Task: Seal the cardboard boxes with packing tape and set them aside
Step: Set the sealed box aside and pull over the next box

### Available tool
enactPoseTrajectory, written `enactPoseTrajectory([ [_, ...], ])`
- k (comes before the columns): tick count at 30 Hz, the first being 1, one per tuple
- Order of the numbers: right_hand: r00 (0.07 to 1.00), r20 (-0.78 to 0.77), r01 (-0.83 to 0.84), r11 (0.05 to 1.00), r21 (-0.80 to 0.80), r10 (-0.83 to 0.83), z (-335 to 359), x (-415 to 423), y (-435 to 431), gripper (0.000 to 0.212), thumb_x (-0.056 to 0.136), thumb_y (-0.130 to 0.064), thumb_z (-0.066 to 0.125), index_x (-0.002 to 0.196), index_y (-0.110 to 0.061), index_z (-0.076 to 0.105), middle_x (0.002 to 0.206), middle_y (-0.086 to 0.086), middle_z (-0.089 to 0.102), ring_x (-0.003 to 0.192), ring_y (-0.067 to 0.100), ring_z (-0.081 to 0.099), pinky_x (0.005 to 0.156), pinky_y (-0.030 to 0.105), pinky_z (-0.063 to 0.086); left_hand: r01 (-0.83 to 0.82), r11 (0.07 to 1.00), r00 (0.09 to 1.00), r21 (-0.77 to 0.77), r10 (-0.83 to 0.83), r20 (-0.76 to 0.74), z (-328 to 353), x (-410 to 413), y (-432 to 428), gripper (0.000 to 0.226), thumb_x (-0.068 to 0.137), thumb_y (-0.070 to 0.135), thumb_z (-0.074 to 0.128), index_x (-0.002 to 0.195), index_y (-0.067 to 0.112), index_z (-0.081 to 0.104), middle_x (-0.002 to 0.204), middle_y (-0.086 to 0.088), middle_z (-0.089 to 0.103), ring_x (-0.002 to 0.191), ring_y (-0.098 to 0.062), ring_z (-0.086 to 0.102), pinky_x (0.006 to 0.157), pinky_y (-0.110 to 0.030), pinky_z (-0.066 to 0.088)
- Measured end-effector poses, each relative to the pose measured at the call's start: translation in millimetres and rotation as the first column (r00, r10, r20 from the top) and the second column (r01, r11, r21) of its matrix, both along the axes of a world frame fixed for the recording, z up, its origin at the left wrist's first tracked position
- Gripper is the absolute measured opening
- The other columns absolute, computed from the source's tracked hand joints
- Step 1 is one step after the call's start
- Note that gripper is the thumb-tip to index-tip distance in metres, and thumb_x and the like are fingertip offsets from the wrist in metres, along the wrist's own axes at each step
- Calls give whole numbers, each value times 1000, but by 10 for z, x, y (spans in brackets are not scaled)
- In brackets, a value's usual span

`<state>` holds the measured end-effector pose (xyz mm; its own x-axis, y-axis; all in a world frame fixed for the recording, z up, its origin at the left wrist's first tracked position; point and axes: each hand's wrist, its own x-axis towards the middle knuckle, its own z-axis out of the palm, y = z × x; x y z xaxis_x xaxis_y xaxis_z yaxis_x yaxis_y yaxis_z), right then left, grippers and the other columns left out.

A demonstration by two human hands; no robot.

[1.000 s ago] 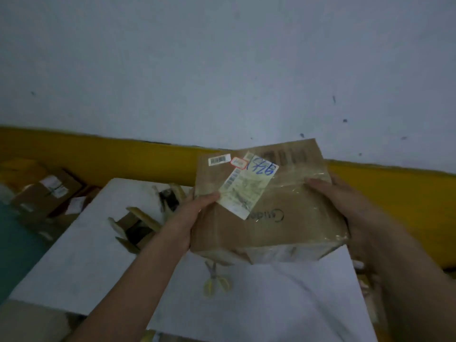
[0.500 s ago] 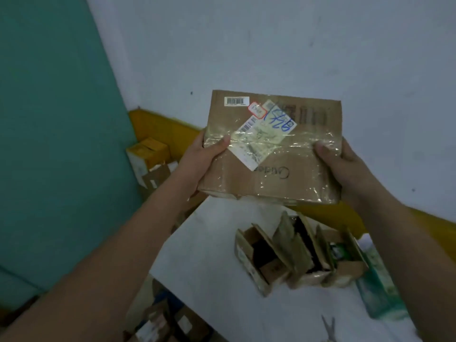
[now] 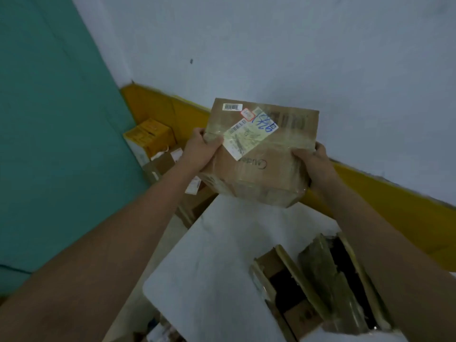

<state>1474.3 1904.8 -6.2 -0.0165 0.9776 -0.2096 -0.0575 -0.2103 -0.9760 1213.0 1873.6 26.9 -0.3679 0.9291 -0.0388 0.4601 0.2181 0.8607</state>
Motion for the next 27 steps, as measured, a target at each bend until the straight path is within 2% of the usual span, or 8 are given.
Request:
enactPoseTrajectory([
  [5, 997, 77, -4, 993, -119, 14, -880, -112, 519, 34, 85, -28, 67, 118, -19, 60, 108, 2, 70, 96, 19, 69, 82, 40, 59, 115, 978, 968, -174, -149, -201, -834, -27, 613, 60, 98, 39, 53, 147, 11, 34, 145, -11, 47, 128, -29, 48, 89, -27, 40],
  [7, 970, 243, 11, 992, -130, 21, -1179, -166, 536, 60, 82, -49, 64, 131, -17, 51, 121, 4, 66, 108, 23, 65, 94, 41, 53, 142, 949, 930, -281, -225, -290, -1179, -28, 690, 75, 99, 49, 45, 155, 13, 12, 154, -16, 30, 133, -33, 41, 99, -33, 40],
  [9, 918, 396, 38, 997, -60, -11, -1342, -193, 605, 63, 96, -47, 53, 144, -11, 36, 134, 7, 57, 120, 27, 56, 97, 32, 45, 113, 940, 886, -321, -241, -397, -1362, -14, 748, 82, 99, 56, 36, 155, 11, -4, 157, -22, 18, 137, -38, 33, 107, -43, 34],
  [16, 751, 660, 18, 998, -61, 27, -1258, -248, 735, 72, 102, -42, 39, 155, -7, 5, 159, 18, 19, 143, 33, 28, 116, 39, 26, 118, 967, 634, -226, -249, -732, -1521, 122, 678, 56, 107, 40, 19, 155, 10, 16, 162, -17, 8, 148, -39, 5, 119, -52, 8],
  [19, 558, 828, -104, 995, 6, 53, -1120, -269, 544, 70, 102, -39, 38, 156, -14, 1, 163, 13, -2, 147, 33, 18, 116, 47, 24, 136, 974, 633, -183, -227, -740, -1588, 188, 452, 53, 106, 36, 19, 151, 8, 27, 158, -18, 20, 147, -38, 12, 118, -54, 11],
  [21, 448, 886, -269, 963, 7, 119, -1085, -238, 365, 62, 103, -35, 37, 156, -13, 13, 163, 14, 3, 148, 33, 15, 116, 47, 26, 234, 962, 611, -139, -257, -749, -1563, 252, 320, 50, 103, 32, 25, 141, 2, 39, 148, -22, 35, 138, -40, 28, 113, -52, 24],
  [23, 386, 909, -374, 927, 0, 155, -991, -123, 61, 55, 104, -31, 36, 153, -11, 24, 162, 15, 11, 148, 32, 15, 118, 45, 23, 320, 936, 629, -145, -324, -707, -1497, 361, 210, 45, 100, 25, 35, 135, -2, 43, 140, -25, 42, 131, -41, 36, 108, -49, 31],
  [27, 342, 923, -393, 919, -27, 174, -709, 312, -762, 53, 107, -35, 30, 155, -14, 18, 164, 11, 5, 149, 26, 14, 117, 34, 18, 410, 875, 643, -257, -477, -600, -1399, 585, -147, 44, 102, 25, 38, 136, -2, 44, 141, -27, 42, 132, -41, 37, 108, -48, 33],
])
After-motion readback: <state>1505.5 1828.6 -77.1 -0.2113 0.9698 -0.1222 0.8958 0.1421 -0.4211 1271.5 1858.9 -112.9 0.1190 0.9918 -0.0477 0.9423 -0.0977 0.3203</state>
